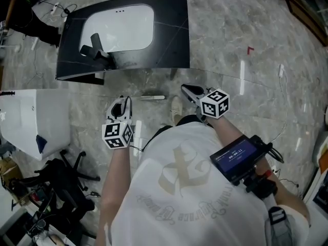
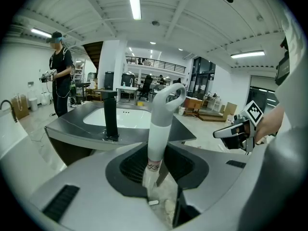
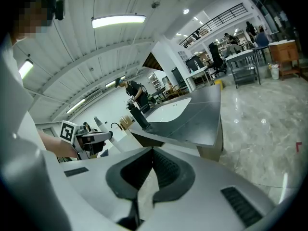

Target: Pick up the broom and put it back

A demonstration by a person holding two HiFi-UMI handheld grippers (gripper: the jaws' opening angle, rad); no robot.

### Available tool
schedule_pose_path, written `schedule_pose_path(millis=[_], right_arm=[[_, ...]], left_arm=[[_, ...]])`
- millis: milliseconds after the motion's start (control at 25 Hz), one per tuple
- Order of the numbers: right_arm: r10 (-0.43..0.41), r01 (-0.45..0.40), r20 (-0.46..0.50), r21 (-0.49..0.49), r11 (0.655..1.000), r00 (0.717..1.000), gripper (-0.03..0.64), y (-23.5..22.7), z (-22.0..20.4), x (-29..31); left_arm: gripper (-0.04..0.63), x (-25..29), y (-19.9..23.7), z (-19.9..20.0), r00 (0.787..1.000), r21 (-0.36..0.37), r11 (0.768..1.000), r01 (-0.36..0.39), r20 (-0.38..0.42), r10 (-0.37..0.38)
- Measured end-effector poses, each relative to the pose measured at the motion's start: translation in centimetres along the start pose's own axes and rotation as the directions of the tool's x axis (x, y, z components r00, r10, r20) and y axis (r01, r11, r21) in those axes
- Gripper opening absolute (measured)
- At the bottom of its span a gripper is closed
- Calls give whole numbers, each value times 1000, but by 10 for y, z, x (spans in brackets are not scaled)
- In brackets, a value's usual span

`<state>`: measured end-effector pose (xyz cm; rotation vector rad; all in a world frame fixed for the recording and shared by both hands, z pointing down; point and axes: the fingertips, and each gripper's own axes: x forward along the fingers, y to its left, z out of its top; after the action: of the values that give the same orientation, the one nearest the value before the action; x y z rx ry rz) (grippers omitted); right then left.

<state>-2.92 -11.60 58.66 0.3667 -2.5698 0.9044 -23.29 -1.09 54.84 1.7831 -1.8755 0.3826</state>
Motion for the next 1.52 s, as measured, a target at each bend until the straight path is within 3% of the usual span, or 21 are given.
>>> schedule_pose_path(millis=[680, 1160, 1520], right_arm=[[-51, 50, 17, 61, 997, 999, 17, -36, 6, -8], [-72, 70, 35, 65, 995, 997, 17, -44, 18, -10], [-69, 66, 28, 95, 993, 997, 17, -80, 29, -9]], left_arm=[[110, 67, -13, 9, 994, 74, 995, 65, -94, -58], [110, 88, -24, 23, 990, 103, 987, 120, -88, -111], [110, 141, -32, 45, 988, 115, 986, 118, -114, -105]])
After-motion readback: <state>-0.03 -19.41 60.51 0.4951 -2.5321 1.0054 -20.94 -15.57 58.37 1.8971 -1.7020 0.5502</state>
